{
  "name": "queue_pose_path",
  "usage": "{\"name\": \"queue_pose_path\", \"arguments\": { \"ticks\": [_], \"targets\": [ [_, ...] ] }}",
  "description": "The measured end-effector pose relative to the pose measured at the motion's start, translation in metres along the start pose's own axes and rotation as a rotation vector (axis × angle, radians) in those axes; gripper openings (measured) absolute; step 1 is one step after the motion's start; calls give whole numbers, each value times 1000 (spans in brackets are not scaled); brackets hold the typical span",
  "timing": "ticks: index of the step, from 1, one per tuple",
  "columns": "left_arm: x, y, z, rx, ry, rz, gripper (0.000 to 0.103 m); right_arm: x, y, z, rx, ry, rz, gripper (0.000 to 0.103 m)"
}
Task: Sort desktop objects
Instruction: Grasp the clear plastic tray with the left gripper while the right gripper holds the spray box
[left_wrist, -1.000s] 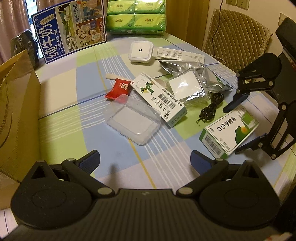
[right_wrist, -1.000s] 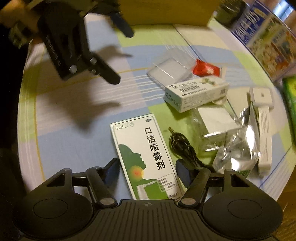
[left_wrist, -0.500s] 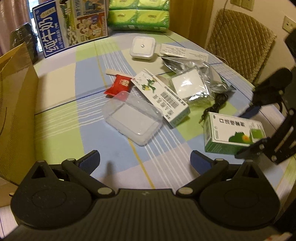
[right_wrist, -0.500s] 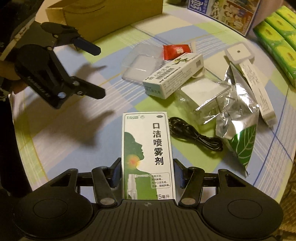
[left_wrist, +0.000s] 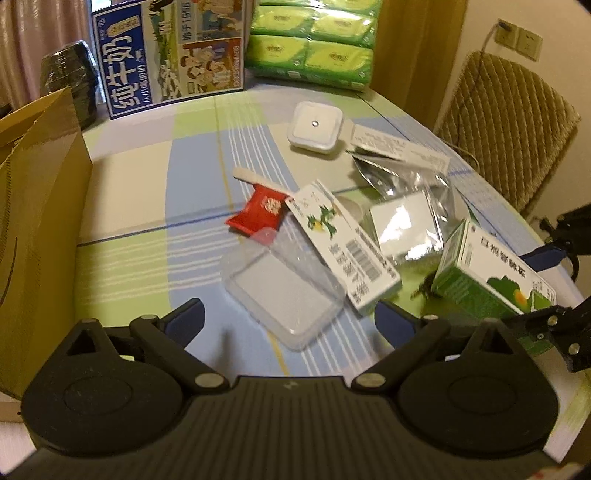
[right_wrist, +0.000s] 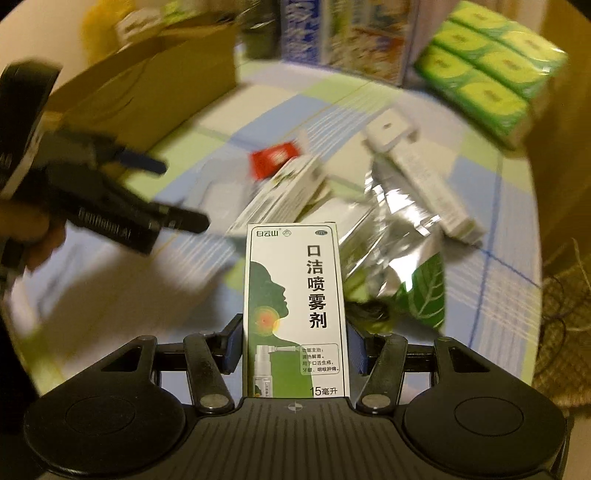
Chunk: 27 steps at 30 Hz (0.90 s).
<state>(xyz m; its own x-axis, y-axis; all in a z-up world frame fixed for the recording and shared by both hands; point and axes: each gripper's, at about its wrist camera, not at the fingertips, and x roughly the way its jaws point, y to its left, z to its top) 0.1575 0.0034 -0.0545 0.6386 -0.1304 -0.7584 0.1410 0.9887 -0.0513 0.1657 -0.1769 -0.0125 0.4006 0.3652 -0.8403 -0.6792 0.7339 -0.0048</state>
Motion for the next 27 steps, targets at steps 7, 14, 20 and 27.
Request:
{"name": "queue_pose_path", "arguments": {
  "ticks": [7, 14, 20, 27],
  "targets": [
    [20, 7, 20, -106, 1, 37, 93, 10, -8, 21, 100, -60, -53, 52],
    [43, 12, 24, -134, 43, 55, 80, 20, -10, 37, 116, -88, -76, 52],
    [40, 18, 16, -78, 77, 99, 67, 20, -5, 38, 108, -96, -75, 52],
    [45, 16, 19, -5, 72, 68, 52, 23, -1, 36, 135, -89, -71, 52]
  ]
}}
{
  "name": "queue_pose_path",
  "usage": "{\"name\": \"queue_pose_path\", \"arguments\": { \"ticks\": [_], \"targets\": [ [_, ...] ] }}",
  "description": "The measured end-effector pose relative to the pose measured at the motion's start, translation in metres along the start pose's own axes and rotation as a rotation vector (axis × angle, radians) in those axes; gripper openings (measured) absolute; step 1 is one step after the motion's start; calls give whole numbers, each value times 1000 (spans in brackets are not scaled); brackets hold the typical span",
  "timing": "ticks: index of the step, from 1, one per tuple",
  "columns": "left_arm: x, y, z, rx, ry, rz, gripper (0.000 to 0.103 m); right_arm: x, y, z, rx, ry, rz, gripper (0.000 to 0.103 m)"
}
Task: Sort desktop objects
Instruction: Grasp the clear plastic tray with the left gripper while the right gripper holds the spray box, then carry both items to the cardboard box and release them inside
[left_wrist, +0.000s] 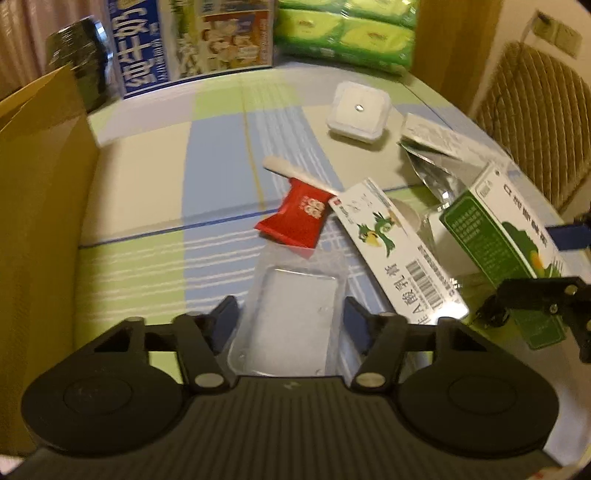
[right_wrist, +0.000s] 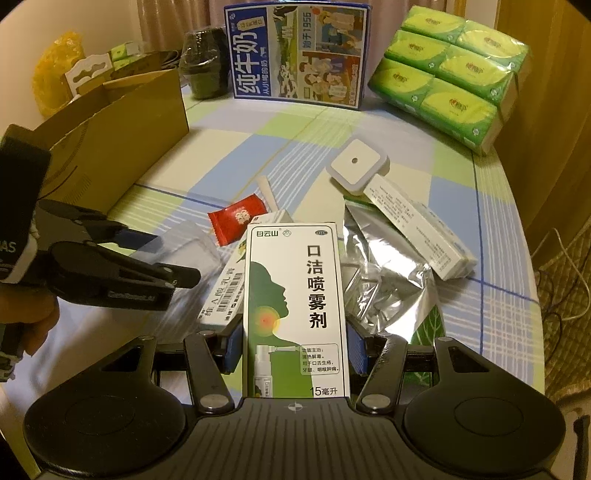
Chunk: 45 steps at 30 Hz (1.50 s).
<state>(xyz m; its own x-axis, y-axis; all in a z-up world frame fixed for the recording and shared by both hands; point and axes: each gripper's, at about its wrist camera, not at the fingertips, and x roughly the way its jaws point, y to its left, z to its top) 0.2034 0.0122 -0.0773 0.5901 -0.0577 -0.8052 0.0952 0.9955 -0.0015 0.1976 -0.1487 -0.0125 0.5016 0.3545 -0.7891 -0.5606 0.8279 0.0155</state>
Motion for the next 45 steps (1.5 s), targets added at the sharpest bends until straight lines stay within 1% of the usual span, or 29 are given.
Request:
{"name": "queue_pose_path", "arguments": {
  "ticks": [2, 5, 9, 12, 21, 25, 29, 32, 35, 38, 40, 45],
  "targets": [
    [2, -4, 0, 40, -4, 6, 52, -1, 0, -1, 8, 1, -1, 52],
    [0, -7, -2, 72, -6, 9, 52, -3, 1, -2, 19, 0, -4, 52],
    [-8, -10, -7, 92, -7, 24, 51, -7, 1, -7, 51, 5, 2, 52],
    [-19, -11, -6, 82, -14, 13, 51, -13, 3, -10, 52, 7, -2, 52],
    [-72, -16, -1, 68, -72, -1, 51, -54, 15, -7, 43, -35, -29, 52],
    [-103, -16, 4, 76, -105, -6, 51, -75, 25, 1, 38, -66, -30, 52],
    [-134, -9, 7, 67, -135, -3, 51, -95, 42, 14, 21, -100, -24, 52],
    [-160, 3, 8, 58, -157, 7, 51, -106, 60, 28, 12, -126, -5, 52],
    [-184, 25, 8, 40, -174, 29, 51, -112, 84, 45, -1, -151, 28, 52],
    [-207, 55, 5, 11, -188, 63, 51, -111, 112, 64, -14, -167, 73, 52],
    [-220, 77, 2, -4, -194, 99, 51, -107, 130, 76, -22, -173, 100, 52],
    [-243, 137, -1, -42, -188, 176, 51, -86, 177, 110, -17, -174, 175, 52]
  ]
}}
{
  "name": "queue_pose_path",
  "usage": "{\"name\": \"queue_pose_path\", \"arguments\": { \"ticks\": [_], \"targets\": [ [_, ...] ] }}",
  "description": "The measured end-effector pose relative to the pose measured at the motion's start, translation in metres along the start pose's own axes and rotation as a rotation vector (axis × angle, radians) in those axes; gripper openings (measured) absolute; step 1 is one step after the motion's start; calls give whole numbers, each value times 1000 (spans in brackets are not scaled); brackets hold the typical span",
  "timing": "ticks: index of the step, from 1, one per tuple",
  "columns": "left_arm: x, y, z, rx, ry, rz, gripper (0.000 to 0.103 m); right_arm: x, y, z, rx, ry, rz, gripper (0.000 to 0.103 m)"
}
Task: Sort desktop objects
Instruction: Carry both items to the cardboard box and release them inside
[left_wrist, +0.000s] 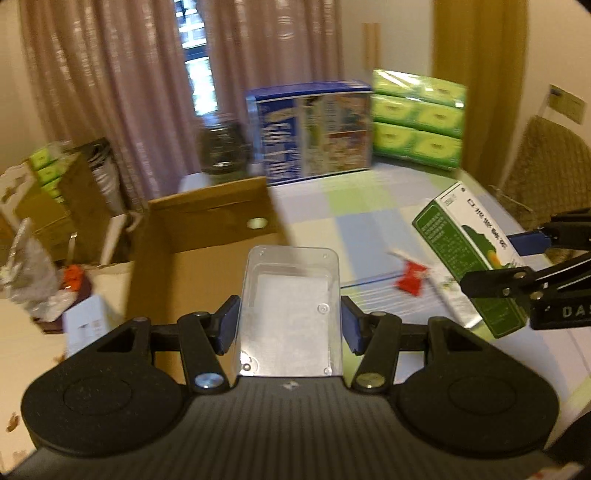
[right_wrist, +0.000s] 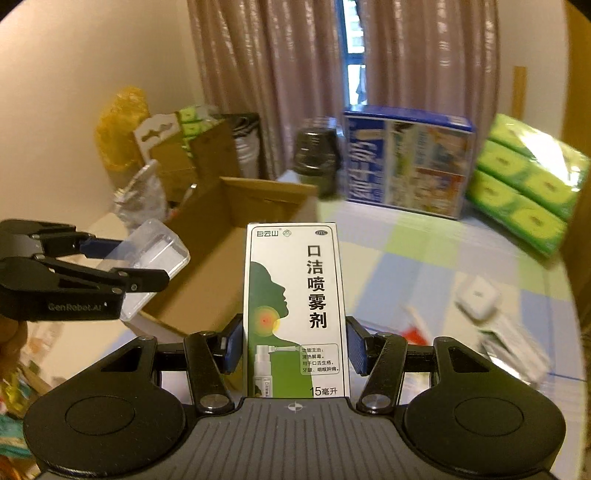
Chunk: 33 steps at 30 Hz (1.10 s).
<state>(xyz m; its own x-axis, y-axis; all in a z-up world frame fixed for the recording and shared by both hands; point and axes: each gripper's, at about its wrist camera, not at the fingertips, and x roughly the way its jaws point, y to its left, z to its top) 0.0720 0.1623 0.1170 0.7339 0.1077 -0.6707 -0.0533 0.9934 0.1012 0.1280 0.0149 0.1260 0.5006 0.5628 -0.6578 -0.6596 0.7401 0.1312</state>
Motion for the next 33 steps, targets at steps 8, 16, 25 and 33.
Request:
{"name": "queue_pose_path", "arguments": {
  "ticks": [8, 16, 25, 33],
  "targets": [
    [17, 69, -4, -49, 12, 32, 51, 65, 50, 36, -12, 27, 55, 52],
    [51, 95, -13, -74, 44, 10, 51, 114, 56, 43, 14, 58, 60, 52],
    [74, 106, -20, -102, 70, 17, 70, 126, 51, 41, 68, 62, 71, 52],
    [66, 110, -24, -95, 55, 32, 74, 132, 53, 40, 87, 64, 83, 53]
  ]
}}
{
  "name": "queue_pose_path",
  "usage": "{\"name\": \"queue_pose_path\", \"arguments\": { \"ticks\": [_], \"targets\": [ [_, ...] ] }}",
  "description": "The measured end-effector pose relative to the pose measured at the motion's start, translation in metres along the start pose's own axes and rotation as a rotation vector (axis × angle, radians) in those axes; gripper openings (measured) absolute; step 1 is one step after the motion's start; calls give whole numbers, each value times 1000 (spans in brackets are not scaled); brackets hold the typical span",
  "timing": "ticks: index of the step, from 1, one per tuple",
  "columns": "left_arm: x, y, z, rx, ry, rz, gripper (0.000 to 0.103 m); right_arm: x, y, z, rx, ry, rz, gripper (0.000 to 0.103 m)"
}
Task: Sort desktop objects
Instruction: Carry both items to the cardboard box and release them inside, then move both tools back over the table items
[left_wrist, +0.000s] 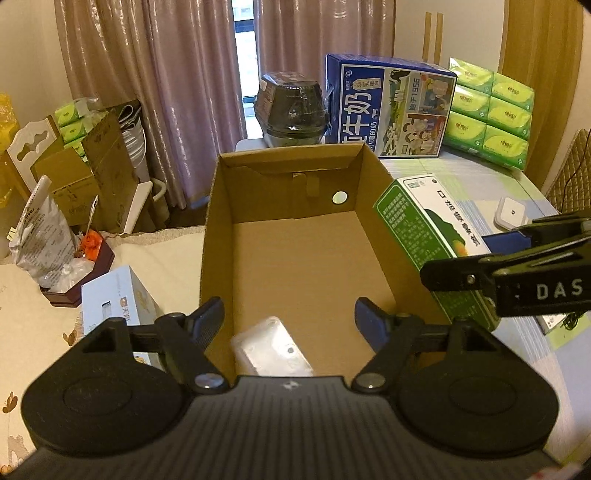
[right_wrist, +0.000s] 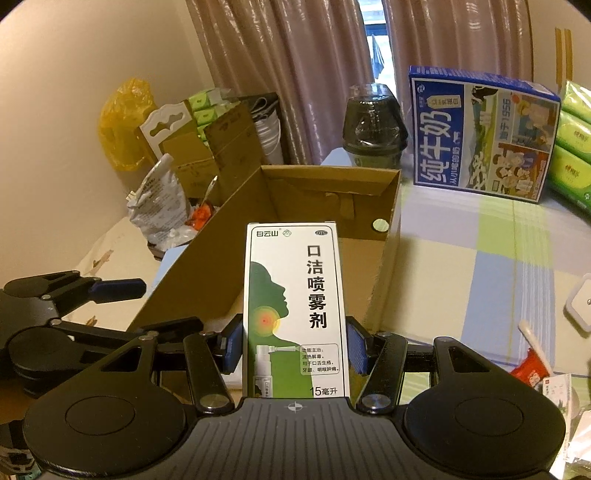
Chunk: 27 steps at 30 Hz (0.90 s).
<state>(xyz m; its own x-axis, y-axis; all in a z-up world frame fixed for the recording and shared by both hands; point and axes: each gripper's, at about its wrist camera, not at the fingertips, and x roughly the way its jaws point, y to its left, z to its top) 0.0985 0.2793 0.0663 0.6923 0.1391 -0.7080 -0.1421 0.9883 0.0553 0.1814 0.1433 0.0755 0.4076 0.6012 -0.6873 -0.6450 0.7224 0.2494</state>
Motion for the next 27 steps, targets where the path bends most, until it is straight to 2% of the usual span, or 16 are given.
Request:
{"name": "queue_pose_path", "arguments": {
  "ticks": [5, 8, 13, 15, 21, 27],
  "targets": [
    [-6, 6, -4, -1, 2, 15, 74, 4, 3, 1, 9, -3, 43, 53],
    [-10, 9, -7, 0, -3, 30, 75, -2, 2, 2, 12, -38, 46, 63],
    [-20, 4, -13, -1, -23, 48, 77, -26, -6, -3, 14, -82, 27, 73],
    [-24, -1, -15, -12, -26, 46, 79, -41, -14, -9, 27, -105, 16, 81],
    [-47, -25, -20, -19, -92, 49, 90, -97, -46, -44, 78, -171, -50, 93],
    [-75, -68, -24, 0, -173, -20, 101, -145, -94, -100, 167, -173, -164, 96]
  ]
}}
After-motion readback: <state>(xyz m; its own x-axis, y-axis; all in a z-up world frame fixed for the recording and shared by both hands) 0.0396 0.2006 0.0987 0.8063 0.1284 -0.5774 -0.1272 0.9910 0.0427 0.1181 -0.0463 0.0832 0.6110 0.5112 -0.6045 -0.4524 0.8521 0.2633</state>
